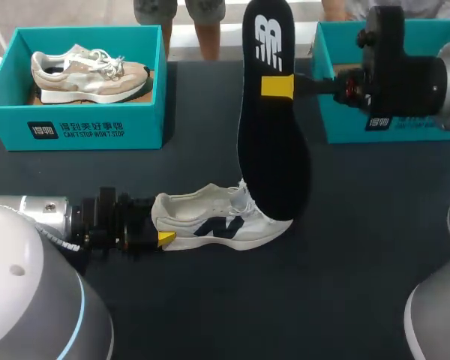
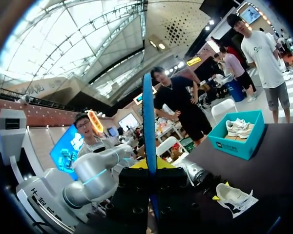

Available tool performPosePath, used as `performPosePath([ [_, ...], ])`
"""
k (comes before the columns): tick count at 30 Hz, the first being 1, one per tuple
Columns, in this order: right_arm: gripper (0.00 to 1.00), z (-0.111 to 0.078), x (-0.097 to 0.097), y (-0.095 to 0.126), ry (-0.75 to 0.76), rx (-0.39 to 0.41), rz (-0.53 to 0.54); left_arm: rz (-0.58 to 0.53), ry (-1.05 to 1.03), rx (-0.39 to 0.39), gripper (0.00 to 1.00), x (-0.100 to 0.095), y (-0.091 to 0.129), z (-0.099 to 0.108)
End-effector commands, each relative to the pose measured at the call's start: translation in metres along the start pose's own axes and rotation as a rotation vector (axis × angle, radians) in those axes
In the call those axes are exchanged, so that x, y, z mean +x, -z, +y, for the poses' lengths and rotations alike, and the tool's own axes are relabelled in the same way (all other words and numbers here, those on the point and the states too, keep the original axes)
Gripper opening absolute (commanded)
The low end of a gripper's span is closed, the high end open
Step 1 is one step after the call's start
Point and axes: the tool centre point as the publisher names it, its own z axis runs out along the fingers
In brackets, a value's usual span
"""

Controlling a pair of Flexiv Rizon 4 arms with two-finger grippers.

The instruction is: Take the shoe out of the shoebox, open the shoe tongue, remove and reinsert the insole, then place the shoe into the shoebox

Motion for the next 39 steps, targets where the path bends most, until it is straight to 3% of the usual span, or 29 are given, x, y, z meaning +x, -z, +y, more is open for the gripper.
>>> performPosePath([
  [1,0.0,-0.0063,0.0057,0.0062,-0.009,0.002,-0.006,-0.001,-0.001,0.0,0.0,0.0009,-0.0001,0.0007],
  [30,0.0,-0.0051,0.0009,0.0042,0.009,-0.006,-0.012,-0.005,0.002,0.001,0.0,0.0,0.0016,0.0009],
  [33,0.0,-0.0051,0.0009,0.0042,0.009,-0.006,-0.012,-0.013,0.02,0.003,0.15,-0.0015,0.0042,0.0017],
  [34,0.0,-0.0051,0.0009,0.0042,0.009,-0.006,-0.012,-0.015,0.026,-0.014,0.26,-0.0015,0.0048,0.0017],
  [35,0.0,-0.0051,0.0009,0.0042,0.009,-0.006,-0.012,-0.021,0.024,-0.034,0.57,-0.0015,0.0051,0.001],
  [36,0.0,-0.0051,0.0009,0.0042,0.009,-0.006,-0.012,-0.011,0.026,-0.033,1.0,-0.0012,0.0052,-0.0004],
  [39,0.0,-0.0051,0.0009,0.0042,0.009,-0.006,-0.012,-0.003,0.049,-0.043,1.0,-0.0017,0.0076,-0.0037],
])
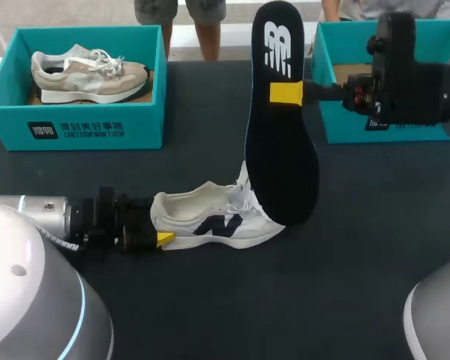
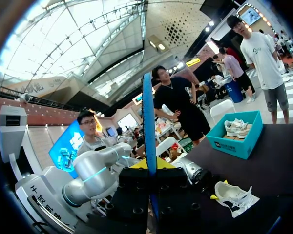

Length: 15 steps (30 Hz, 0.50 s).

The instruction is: Take the shoe out of the shoebox, open the shoe tongue, remove and reinsert the insole, then place the shoe into the shoebox

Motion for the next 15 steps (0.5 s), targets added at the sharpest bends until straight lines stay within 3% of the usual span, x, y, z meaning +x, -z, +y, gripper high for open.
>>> performPosePath([
  [1,0.0,0.001,-0.001,-0.004,-0.002,0.001,-0.001,0.006,0.016,-0.022,1.0,-0.001,0.006,-0.006],
  [7,0.0,0.001,-0.001,-0.004,-0.002,0.001,-0.001,0.024,0.033,-0.026,1.0,-0.001,0.013,-0.014],
  [11,0.0,0.001,-0.001,-0.004,-0.002,0.001,-0.001,0.048,0.083,-0.144,1.0,0.0,0.02,-0.018],
  [15,0.0,0.001,-0.001,-0.004,-0.002,0.001,-0.001,0.048,0.083,-0.144,1.0,0.0,0.02,-0.018],
])
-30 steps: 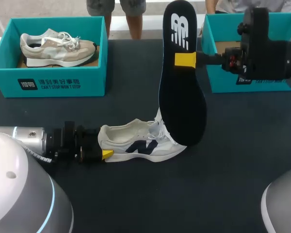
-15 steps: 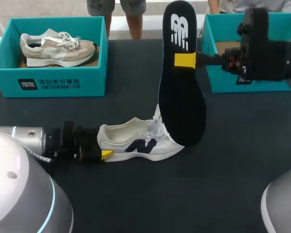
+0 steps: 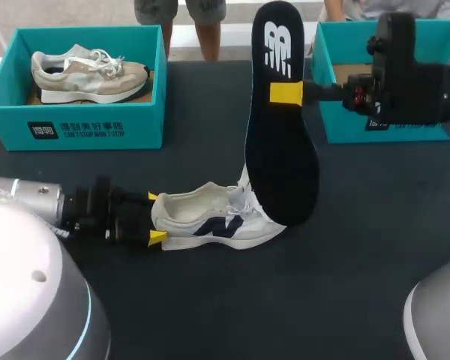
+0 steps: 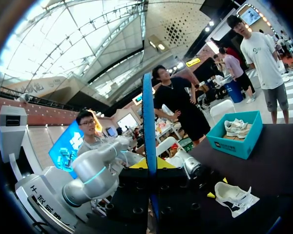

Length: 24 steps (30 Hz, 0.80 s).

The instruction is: Take the shoe out of the shoebox, open the shoe tongue, remove and reinsert the insole, then place the shoe into the shoebox

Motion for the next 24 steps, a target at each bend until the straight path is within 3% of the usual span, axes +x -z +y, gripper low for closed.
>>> performPosePath([
  [1,0.0,0.001,-0.001,-0.004,-0.002,0.001,-0.001,0.004,0.002,-0.033,1.0,0.0,0.005,-0.009],
  [9,0.0,0.001,-0.001,-0.004,-0.002,0.001,-0.001,0.004,0.002,-0.033,1.0,0.0,0.005,-0.009],
  [12,0.0,0.001,-0.001,-0.004,-0.002,0.001,-0.001,-0.045,-0.061,-0.132,1.0,0.005,0.013,-0.022],
  [24,0.0,0.001,-0.001,-0.004,-0.002,0.001,-0.001,-0.082,-0.096,-0.378,1.0,0.002,0.036,-0.051],
])
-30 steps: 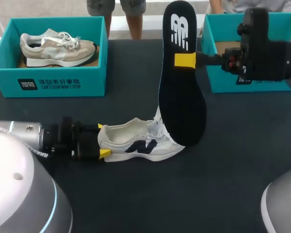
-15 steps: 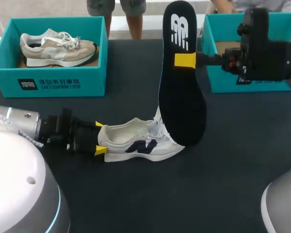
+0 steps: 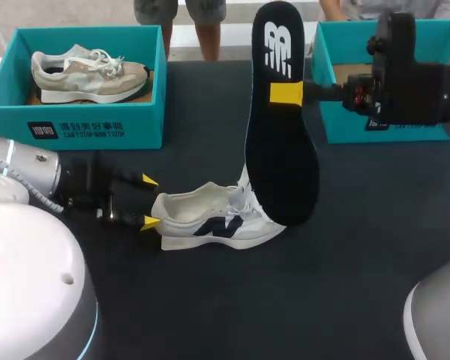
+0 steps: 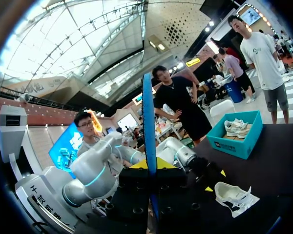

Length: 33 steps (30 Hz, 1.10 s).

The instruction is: Take the shoe out of the shoebox, open the shoe tongue, remove and reinsert the insole, then place the shoe into the shoebox

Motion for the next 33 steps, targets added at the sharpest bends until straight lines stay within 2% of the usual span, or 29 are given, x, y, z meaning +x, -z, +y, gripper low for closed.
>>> performPosePath([
  [1,0.0,0.001,-0.001,-0.004,-0.002,0.001,-0.001,0.002,0.035,-0.162,1.0,0.002,0.013,-0.012],
  [3,0.0,0.001,-0.001,-0.004,-0.002,0.001,-0.001,0.009,0.029,-0.224,1.0,-0.004,0.015,-0.014],
  [7,0.0,0.001,-0.001,-0.004,-0.002,0.001,-0.001,0.081,-0.028,-0.376,1.0,-0.004,0.019,-0.02],
  [11,0.0,0.001,-0.001,-0.004,-0.002,0.001,-0.001,0.069,-0.061,-0.535,1.0,0.0,0.019,-0.025],
  [25,0.0,0.001,-0.001,-0.004,-0.002,0.001,-0.001,0.069,-0.061,-0.535,1.0,0.0,0.019,-0.025],
  [27,0.0,0.001,-0.001,-0.004,-0.002,0.001,-0.001,0.027,-0.089,-0.616,1.0,-0.001,0.018,-0.032],
  [33,0.0,0.001,-0.001,-0.004,-0.002,0.001,-0.001,0.144,-0.087,-0.749,1.0,0.001,0.018,-0.045],
])
